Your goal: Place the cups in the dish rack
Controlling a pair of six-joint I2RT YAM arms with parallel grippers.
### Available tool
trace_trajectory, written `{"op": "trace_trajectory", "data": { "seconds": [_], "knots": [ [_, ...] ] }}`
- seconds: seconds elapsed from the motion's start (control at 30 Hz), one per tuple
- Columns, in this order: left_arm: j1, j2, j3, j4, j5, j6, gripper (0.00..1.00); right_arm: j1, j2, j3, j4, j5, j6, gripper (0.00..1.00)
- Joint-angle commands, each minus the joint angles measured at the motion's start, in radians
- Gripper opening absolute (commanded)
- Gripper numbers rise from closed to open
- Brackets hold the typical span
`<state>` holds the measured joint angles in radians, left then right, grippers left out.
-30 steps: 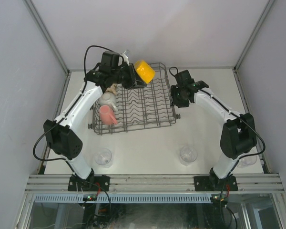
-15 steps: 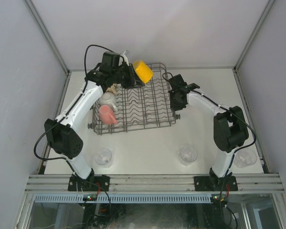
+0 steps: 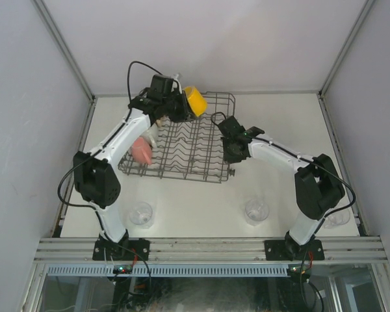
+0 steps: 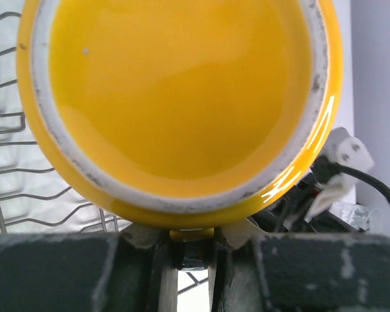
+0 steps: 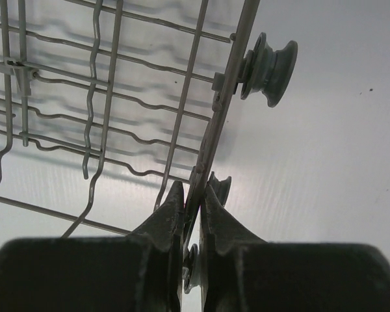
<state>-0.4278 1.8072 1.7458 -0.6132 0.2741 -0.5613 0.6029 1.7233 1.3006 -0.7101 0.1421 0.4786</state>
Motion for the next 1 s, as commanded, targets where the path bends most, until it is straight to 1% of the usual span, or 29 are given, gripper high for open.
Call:
{"op": "trace_trajectory", "data": {
  "seconds": [0.0, 0.1, 0.2, 0.33, 0.47, 0.53, 0.63, 0.77, 0.97],
  "knots": [
    [-0.05, 0.027, 0.108, 0.09, -0.047, 0.073, 0.0, 0.066, -0.071, -0.027, 0.015, -0.07, 0.029, 0.0],
    [-0.095, 0.061, 0.132, 0.082, -0.099, 0.1, 0.0, 0.075, -0.081, -0.05, 0.022, -0.088, 0.051, 0.0],
    [-0.114, 0.09, 0.149, 0.089, -0.156, 0.119, 0.0, 0.083, -0.1, -0.063, 0.026, -0.109, 0.071, 0.0],
    [-0.123, 0.161, 0.222, 0.07, -0.2, 0.136, 0.0, 0.101, -0.117, -0.064, 0.017, -0.129, 0.091, 0.0],
    [-0.13, 0.246, 0.331, 0.027, -0.251, 0.141, 0.0, 0.098, -0.167, -0.098, 0.01, -0.114, 0.093, 0.32],
    [-0.132, 0.284, 0.383, 0.007, -0.286, 0.143, 0.0, 0.086, -0.213, -0.12, 0.004, -0.105, 0.094, 0.41],
    [-0.132, 0.338, 0.442, -0.007, -0.32, 0.143, 0.0, 0.057, -0.309, -0.155, -0.006, -0.085, 0.105, 0.48],
    [-0.132, 0.428, 0.546, -0.054, -0.36, 0.154, 0.0, -0.003, -0.444, -0.186, -0.028, -0.066, 0.11, 0.52],
    [-0.137, 0.477, 0.532, -0.043, -0.396, 0.151, 0.0, -0.139, -0.599, -0.189, -0.071, -0.1, 0.105, 0.52]
  ]
}}
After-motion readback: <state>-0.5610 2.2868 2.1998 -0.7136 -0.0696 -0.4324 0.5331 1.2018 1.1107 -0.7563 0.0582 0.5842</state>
